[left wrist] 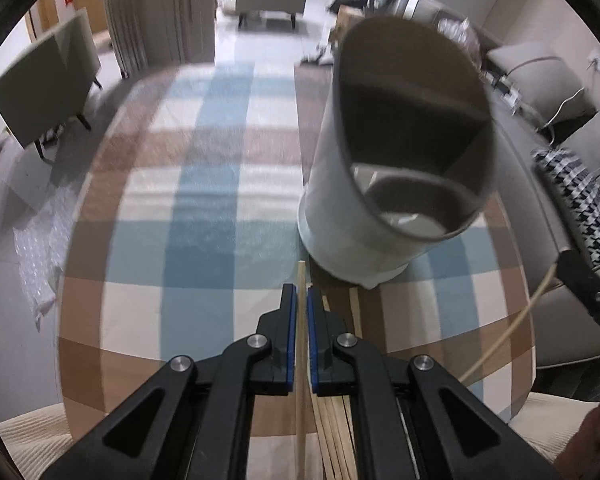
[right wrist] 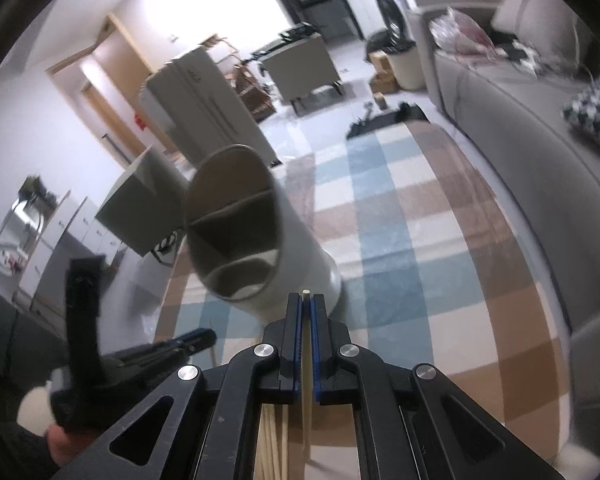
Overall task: Organize utensils
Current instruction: 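Lift both held chopsticks up over the white utensil holder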
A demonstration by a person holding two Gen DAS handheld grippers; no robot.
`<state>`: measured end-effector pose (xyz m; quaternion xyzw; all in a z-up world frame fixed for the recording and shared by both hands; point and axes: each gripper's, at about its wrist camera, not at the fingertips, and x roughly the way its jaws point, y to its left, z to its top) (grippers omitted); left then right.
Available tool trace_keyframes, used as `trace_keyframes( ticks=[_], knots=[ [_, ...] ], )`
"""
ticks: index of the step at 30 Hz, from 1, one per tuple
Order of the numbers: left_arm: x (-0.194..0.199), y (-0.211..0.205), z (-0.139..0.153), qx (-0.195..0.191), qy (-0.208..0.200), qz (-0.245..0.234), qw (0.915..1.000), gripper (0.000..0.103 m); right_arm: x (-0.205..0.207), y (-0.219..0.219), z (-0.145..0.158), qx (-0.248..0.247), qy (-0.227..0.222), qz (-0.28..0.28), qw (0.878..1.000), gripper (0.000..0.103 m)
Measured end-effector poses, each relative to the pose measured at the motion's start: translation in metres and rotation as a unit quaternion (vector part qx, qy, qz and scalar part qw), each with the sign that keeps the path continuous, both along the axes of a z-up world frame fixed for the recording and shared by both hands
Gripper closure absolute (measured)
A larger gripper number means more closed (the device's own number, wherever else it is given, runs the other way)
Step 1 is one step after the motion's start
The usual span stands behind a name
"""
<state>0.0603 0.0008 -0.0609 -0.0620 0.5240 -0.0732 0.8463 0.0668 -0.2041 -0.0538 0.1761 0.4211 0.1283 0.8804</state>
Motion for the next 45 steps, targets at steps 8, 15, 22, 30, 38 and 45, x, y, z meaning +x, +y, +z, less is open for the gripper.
trace_keyframes(
  ticks=[8,15,22,30,38,45],
  knots=[
    [-0.01,-0.004,0.018,-0.012,-0.071,0.001,0.9974,0.102,-0.02,0.022,0.019,-0.04,-0.045,0.028,0.998,0.1],
    [-0.009,-0.018,0.023,0.013,-0.074,-0.032,0.9966,0.102,-0.035,0.034,0.032,-0.058,-0.072,0.034,0.995,0.1],
    [-0.013,-0.019,0.048,0.009,-0.081,-0.046,0.9956,0.102,-0.041,0.034,0.048,-0.06,-0.093,0.028,0.994,0.1],
    [0.006,-0.003,0.09,-0.033,-0.085,-0.038,0.9951,0.102,-0.033,0.022,0.086,-0.042,-0.123,0.013,0.991,0.1],
    [0.034,-0.001,0.14,-0.082,-0.121,-0.034,0.9887,0.102,0.0,0.022,0.14,-0.043,-0.159,0.027,0.986,0.1],
    [0.074,0.0,0.163,-0.105,-0.149,-0.026,0.9828,0.102,0.046,0.034,0.178,-0.06,-0.19,0.047,0.979,0.1]
  ],
)
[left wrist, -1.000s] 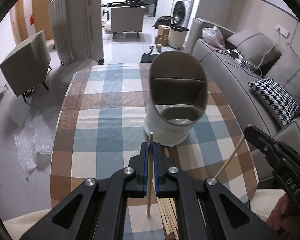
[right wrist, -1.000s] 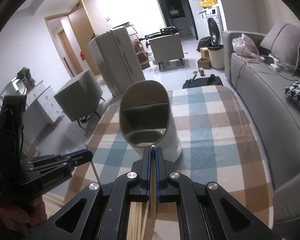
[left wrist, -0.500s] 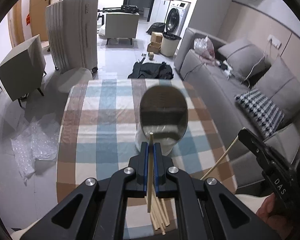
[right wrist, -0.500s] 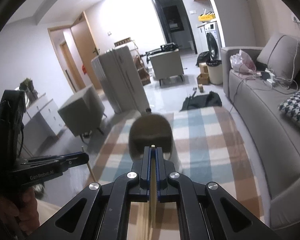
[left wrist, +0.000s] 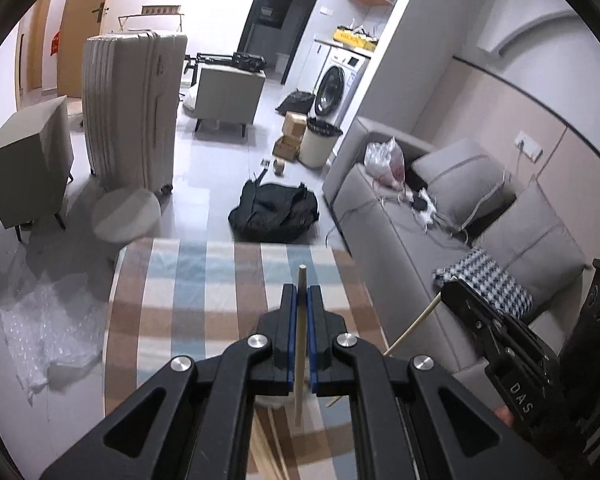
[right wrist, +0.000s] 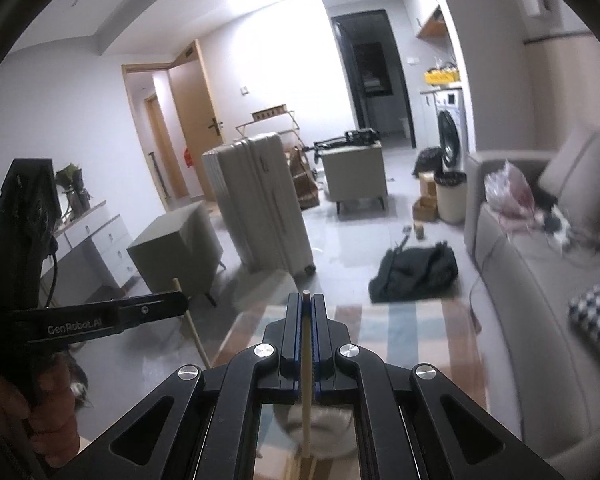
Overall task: Organize utensils
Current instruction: 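Lift both held chopsticks up over the white utensil holder, then lower both chopsticks into the holder and open both tools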
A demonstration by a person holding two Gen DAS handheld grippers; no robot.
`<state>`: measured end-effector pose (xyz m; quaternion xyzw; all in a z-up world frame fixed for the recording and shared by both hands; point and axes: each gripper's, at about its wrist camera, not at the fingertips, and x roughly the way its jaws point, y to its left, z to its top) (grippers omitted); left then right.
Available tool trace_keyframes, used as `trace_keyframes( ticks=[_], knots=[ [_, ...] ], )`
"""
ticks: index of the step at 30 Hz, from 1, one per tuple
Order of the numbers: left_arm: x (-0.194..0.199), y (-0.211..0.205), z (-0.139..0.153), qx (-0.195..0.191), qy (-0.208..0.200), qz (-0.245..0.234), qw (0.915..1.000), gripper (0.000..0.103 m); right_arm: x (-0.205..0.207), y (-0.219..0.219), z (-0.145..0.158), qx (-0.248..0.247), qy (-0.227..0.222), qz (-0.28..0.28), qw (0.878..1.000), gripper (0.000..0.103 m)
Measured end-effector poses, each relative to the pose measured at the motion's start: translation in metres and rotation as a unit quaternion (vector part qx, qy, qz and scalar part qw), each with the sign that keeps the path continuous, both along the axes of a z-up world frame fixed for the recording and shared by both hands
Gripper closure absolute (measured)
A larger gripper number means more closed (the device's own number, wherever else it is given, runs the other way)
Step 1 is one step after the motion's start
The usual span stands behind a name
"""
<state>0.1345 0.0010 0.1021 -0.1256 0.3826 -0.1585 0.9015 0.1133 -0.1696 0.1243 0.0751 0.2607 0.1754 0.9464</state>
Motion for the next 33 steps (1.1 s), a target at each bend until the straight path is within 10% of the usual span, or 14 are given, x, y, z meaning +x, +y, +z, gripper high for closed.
trace_keyframes(
  ticks=[12,33],
  knots=[
    [0.05,0.023,-0.016,-0.049,-0.034,0.047,0.9971,0.102,0.062,0.033,-0.004,-0.051,-0.026,0.035,0.998,0.1],
    [0.057,0.009,-0.058,-0.048,0.035,0.001,0.9983,0.102,0.075,0.056,-0.063,-0.108,0.013,0.076,0.991,0.1]
  ],
)
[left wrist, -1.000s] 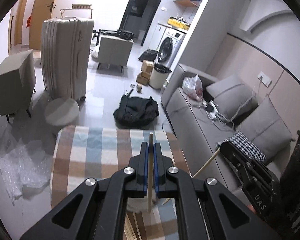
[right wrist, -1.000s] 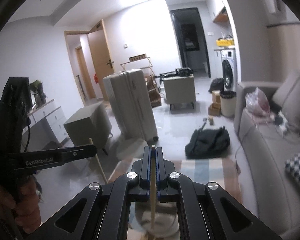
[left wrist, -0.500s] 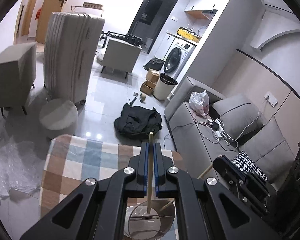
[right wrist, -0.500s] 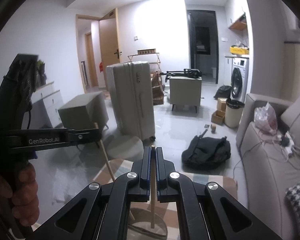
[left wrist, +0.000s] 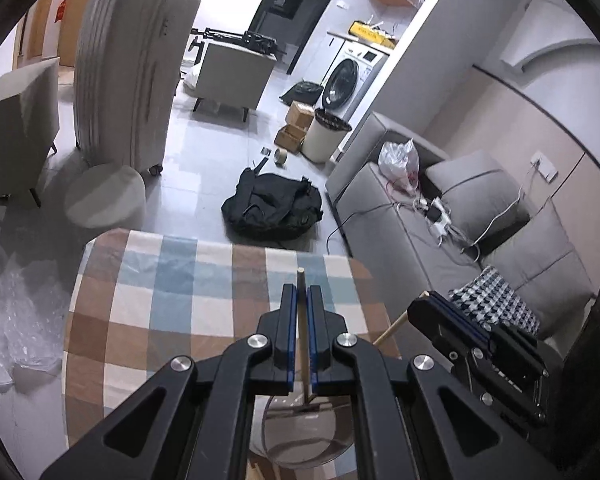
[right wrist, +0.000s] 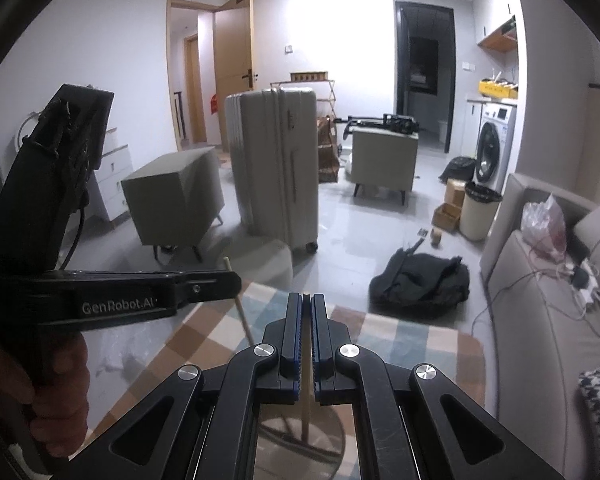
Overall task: Organize utensils
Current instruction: 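Lower both chopsticks into the holder and open both tools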
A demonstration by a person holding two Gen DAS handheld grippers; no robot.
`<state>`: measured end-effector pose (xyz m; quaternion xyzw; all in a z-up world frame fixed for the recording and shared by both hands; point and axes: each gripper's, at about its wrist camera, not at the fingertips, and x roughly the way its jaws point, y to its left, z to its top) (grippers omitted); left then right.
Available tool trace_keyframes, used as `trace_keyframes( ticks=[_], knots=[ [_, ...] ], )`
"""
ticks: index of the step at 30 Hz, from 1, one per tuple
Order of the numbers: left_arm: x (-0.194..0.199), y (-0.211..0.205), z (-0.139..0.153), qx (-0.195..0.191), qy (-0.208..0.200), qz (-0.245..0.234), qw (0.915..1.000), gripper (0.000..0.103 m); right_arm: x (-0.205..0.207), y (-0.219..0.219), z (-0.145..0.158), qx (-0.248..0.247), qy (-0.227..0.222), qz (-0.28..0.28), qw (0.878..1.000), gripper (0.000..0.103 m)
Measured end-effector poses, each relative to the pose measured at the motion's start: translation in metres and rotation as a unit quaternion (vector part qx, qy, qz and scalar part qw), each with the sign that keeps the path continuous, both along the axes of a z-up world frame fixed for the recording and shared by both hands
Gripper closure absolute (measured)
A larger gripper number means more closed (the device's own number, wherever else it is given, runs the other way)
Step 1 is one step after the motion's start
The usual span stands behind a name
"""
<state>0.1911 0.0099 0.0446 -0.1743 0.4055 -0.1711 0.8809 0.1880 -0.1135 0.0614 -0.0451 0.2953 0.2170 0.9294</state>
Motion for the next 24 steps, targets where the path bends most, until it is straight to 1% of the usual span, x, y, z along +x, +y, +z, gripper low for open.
trace_keyframes(
  ticks=[4,5,7,9,10,11,12,13,14,15,17,20,24],
  knots=[
    [0.001,-0.005,-0.005,0.003,0.027,-0.026,0.9993,0.102,0.002,-0.003,-0.01,0.01,0.029,-0.001,1.0,0.099],
    [0.0,-0.004,-0.006,0.003,0.031,-0.028,0.9991,0.101,0.002,-0.007,-0.011,0.014,0.034,-0.005,0.999,0.098],
    [-0.001,-0.004,-0.009,0.016,0.037,-0.024,0.9989,0.101,0.001,-0.013,-0.013,0.023,0.044,-0.014,0.999,0.096],
    [-0.002,-0.003,-0.009,0.02,0.05,-0.028,0.9981,0.099,0.0,-0.02,-0.015,0.032,0.056,-0.027,0.998,0.094],
    [-0.002,-0.004,-0.012,0.024,0.054,-0.027,0.9979,0.093,-0.002,-0.023,-0.015,0.035,0.059,-0.031,0.997,0.092],
    [-0.004,-0.003,-0.01,0.029,0.059,-0.024,0.9976,0.082,-0.004,-0.027,-0.016,0.04,0.063,-0.036,0.997,0.089],
    [-0.005,-0.002,-0.011,0.031,0.061,-0.022,0.9974,0.077,-0.006,-0.03,-0.016,0.043,0.065,-0.042,0.996,0.086],
    [-0.007,-0.001,-0.011,0.03,0.061,-0.022,0.9975,0.068,-0.009,-0.035,-0.015,0.046,0.067,-0.049,0.995,0.079],
    [-0.009,0.0,-0.009,0.03,0.058,-0.023,0.9976,0.064,-0.011,-0.038,-0.014,0.049,0.066,-0.054,0.995,0.074],
    [-0.012,0.0,-0.006,0.037,0.052,-0.021,0.9978,0.062,-0.015,-0.042,-0.012,0.054,0.065,-0.058,0.995,0.074],
    [-0.017,0.0,-0.001,0.049,0.046,-0.016,0.9976,0.055,-0.022,-0.047,-0.011,0.061,0.064,-0.067,0.994,0.071],
    [-0.023,0.002,0.004,0.051,0.043,-0.009,0.9977,0.053,-0.034,-0.052,-0.008,0.067,0.065,-0.078,0.993,0.067],
    [-0.037,0.005,0.01,0.072,0.035,0.005,0.9968,0.047,-0.051,-0.056,-0.002,0.071,0.064,-0.084,0.992,0.063]
  ],
)
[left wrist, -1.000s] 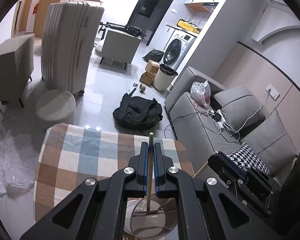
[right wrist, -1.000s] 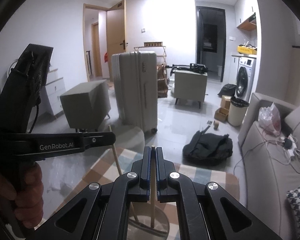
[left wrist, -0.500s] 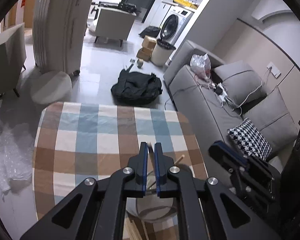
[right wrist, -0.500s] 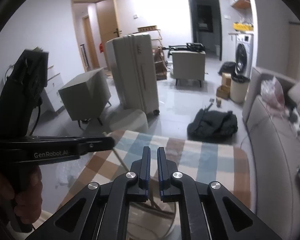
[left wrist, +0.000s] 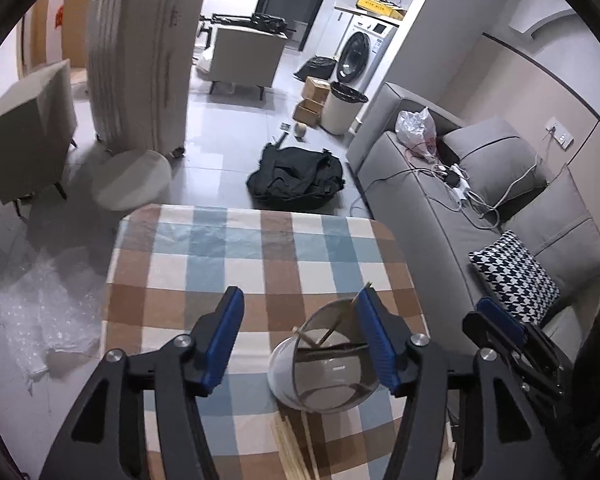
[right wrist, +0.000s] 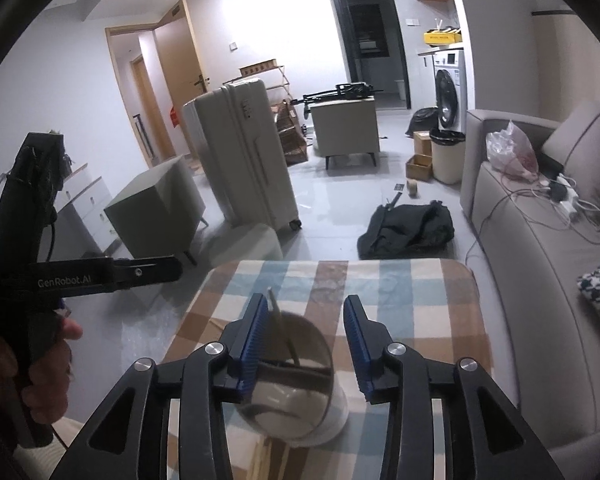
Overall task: Organize utensils
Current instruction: 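Lower both chopsticks into the holder and open both tools, then move the right tool back to the chopsticks and close on one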
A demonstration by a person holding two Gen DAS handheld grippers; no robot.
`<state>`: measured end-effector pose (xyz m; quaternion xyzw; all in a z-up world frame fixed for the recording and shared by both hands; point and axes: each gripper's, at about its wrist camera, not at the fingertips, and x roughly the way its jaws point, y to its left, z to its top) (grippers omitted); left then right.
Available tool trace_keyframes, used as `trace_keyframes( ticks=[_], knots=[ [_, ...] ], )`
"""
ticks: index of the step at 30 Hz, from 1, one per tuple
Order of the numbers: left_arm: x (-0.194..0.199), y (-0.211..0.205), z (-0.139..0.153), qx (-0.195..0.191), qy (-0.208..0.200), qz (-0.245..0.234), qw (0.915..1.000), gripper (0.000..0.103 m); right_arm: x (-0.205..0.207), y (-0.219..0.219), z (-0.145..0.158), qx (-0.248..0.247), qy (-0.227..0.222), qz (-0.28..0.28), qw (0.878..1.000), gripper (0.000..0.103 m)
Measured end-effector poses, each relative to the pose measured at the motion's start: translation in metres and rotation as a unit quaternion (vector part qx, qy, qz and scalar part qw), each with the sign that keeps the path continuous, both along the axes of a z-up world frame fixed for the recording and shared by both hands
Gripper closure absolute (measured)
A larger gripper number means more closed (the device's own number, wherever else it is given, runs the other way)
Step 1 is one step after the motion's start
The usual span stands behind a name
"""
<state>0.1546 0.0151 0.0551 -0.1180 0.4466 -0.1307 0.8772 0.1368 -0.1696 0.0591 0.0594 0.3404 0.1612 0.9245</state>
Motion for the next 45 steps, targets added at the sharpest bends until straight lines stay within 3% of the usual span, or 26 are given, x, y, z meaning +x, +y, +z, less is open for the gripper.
trace_keyframes(
  ticks=[2,11,22,30,38,45],
  knots=[
    [-0.009,0.0,0.004,0.013,-0.007,0.005,0.9999,0.044,-0.009,-0.002,0.004,0.002,-0.003,-0.002,1.0,0.054],
    [-0.052,-0.003,0.013,0.055,-0.041,0.033,0.9971,0.03,-0.054,-0.004,0.017,0.025,-0.021,-0.007,0.999,0.036],
    [-0.087,-0.01,0.009,0.091,-0.074,0.048,0.992,0.02,-0.101,-0.008,0.014,0.042,-0.026,-0.018,0.999,0.02],
    [-0.106,-0.017,-0.012,0.107,-0.088,0.041,0.9896,0.018,-0.12,-0.007,-0.005,0.039,-0.009,-0.03,0.999,0.009],
    [-0.117,-0.017,-0.05,0.112,-0.06,0.029,0.9915,0.018,-0.13,0.004,-0.034,0.013,0.02,-0.021,0.999,0.004],
    [-0.112,-0.007,-0.08,0.106,-0.02,0.03,0.9937,0.018,-0.123,0.015,-0.075,-0.012,0.072,0.002,0.997,0.004]
  ],
)
